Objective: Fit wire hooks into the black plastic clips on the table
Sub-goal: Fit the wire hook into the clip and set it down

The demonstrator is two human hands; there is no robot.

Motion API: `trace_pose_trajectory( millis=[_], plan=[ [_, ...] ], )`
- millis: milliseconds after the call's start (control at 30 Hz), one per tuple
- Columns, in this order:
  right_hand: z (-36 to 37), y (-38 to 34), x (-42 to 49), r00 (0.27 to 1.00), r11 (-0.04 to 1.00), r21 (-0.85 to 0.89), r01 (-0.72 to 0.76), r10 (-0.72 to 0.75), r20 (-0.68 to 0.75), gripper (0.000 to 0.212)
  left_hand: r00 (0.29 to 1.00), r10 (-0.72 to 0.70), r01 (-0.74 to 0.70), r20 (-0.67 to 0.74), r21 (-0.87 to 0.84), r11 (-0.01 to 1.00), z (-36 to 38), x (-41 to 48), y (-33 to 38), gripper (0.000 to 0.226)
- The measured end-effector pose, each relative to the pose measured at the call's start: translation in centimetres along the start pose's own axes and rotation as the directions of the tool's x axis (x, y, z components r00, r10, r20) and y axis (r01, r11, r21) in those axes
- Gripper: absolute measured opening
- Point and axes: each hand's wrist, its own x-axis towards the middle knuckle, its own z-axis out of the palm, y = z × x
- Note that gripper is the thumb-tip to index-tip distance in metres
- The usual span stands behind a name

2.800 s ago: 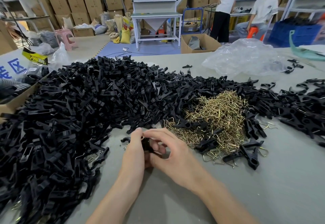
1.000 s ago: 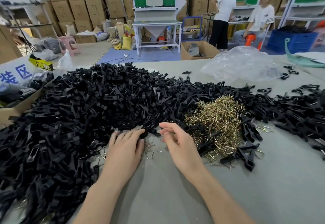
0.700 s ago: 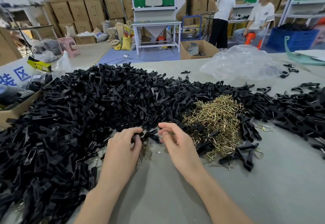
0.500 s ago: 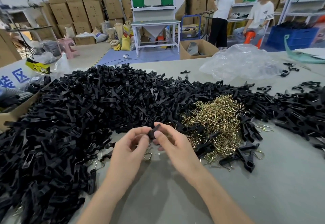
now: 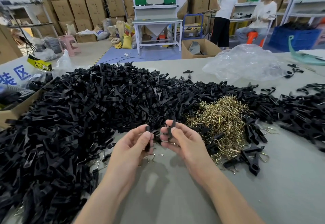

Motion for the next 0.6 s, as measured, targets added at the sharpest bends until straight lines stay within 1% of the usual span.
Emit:
trace_pose_trajectory(
  millis=[67,133,233,333,400,500,600],
  plan=[
    [0.11,0.29,-0.13,0.999,1.0,0.011,-0.021,0.021,0.028,0.024,1.0,-0.018,0.019,0.019,-0.068,0.997,0.02,-0.07,0.1,0.032],
    [0.13,0.48,-0.29,0.998,0.999,-0.023,-0.022,0.023,0.062,0.024,0.999,-0.023,0.025,0.025,-0.084,0.996,0.11,-0.25,0.28,0.036],
    [0.09,0.56,-0.44,0.995,0.997,-0.073,-0.018,0.025,0.091,0.024,1.0,0.026,-0.026,0.0,-0.016,1.0,0.21,-0.59,0.51,0.035],
    [0.24,0.56,-0.47,0.994,0.992,-0.125,-0.006,0.02,0.108,0.026,0.997,0.083,-0.083,0.002,0.058,0.995,0.35,-0.69,0.21,0.026],
    [0.36,0.56,-0.49,0.994,0.987,-0.163,0.008,0.01,0.111,0.028,0.997,0.08,-0.081,0.023,0.073,0.994,0.63,-0.68,-0.02,0.029],
    [0.32,0.56,-0.53,0.992,0.987,-0.162,0.017,0.003,0.127,0.029,0.997,0.057,-0.06,0.043,0.063,0.996,0.9,-0.72,-0.11,0.036],
    [0.18,0.6,-0.54,0.99,0.985,-0.165,0.041,-0.018,0.139,0.028,0.992,0.124,-0.12,-0.003,0.215,0.969,0.74,-0.84,-0.02,0.03]
  ],
)
